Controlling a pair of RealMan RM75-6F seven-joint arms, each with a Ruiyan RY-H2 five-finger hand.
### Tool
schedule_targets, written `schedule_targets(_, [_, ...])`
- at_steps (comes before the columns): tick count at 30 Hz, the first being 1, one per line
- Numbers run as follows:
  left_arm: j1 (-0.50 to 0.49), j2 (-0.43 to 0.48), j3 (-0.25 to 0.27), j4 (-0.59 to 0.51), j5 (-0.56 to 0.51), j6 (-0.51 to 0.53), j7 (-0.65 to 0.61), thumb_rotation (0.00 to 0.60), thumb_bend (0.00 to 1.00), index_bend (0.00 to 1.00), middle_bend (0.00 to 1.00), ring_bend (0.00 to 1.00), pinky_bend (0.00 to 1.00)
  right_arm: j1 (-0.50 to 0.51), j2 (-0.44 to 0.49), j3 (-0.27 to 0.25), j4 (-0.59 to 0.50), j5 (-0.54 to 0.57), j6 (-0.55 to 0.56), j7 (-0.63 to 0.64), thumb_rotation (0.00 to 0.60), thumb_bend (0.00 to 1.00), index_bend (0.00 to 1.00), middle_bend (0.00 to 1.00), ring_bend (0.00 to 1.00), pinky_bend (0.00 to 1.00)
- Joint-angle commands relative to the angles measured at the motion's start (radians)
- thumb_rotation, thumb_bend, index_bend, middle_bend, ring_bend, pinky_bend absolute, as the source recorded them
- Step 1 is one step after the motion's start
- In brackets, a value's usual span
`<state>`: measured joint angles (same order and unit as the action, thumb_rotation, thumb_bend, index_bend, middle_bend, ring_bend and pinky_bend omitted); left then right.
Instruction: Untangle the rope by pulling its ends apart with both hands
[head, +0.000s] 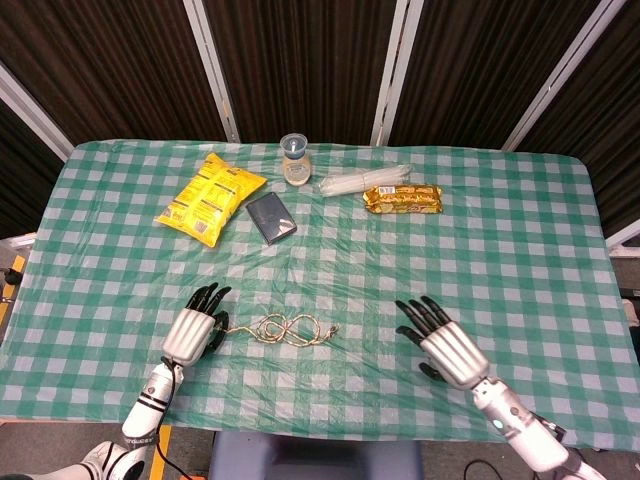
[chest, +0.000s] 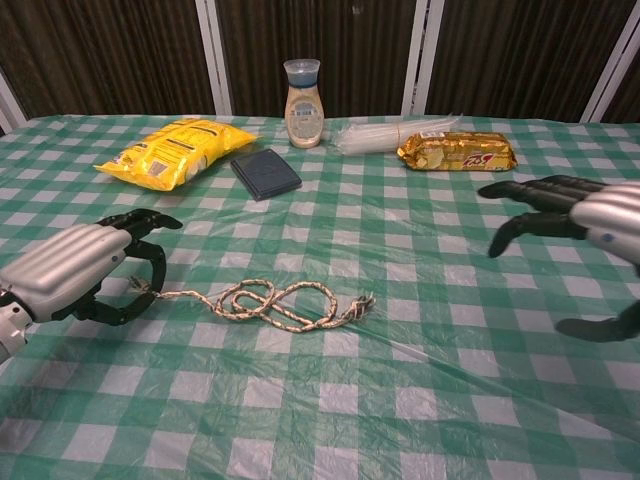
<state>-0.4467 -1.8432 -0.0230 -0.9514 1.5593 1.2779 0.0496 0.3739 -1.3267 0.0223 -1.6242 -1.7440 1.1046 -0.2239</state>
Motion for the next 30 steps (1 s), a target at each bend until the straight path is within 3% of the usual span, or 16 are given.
schedule_targets(1, [0.002, 0.003, 0.003, -0.006, 0.004, 0.005, 0.004, 0.600, 0.46, 0.61, 0.10, 0.00, 0.14, 0.102, -0.105, 0.055, 0.015, 0.038, -0.120, -0.018, 0.600, 0.32, 0.42, 0.00, 0.00, 0.00])
schedule_targets(8, [0.007, 0.011, 0.004, -0.017, -0.001, 0.007, 0.017, 0.600, 0.46, 0.61, 0.11, 0.00, 0.14, 0.213, -0.237, 0.106, 0.104, 0.110, -0.236, -0.138, 0.600, 0.32, 0.45, 0.00, 0.00, 0.00])
schedule_targets(14, [0.011, 0.017, 0.003, -0.015, -0.006, 0.007, 0.013, 0.600, 0.46, 0.61, 0.11, 0.00, 0.14, 0.261, -0.310, 0.137, 0.184, 0.185, -0.268, -0.222, 0.600, 0.35, 0.46, 0.00, 0.00, 0.00])
schedule_targets(19, [0.010, 0.020, 0.002, -0.016, -0.009, 0.003, 0.009, 0.600, 0.46, 0.61, 0.11, 0.00, 0.14, 0.299, -0.347, 0.142, 0.226, 0.253, -0.314, -0.259, 0.600, 0.36, 0.47, 0.00, 0.00, 0.00])
schedule_targets(30, [0.011, 0.023, 0.000, -0.008, -0.014, 0.001, 0.000, 0.600, 0.46, 0.61, 0.11, 0.00, 0.14, 0.340, -0.412, 0.122, 0.279, 0.304, -0.308, -0.290, 0.600, 0.40, 0.52, 0.00, 0.00, 0.00])
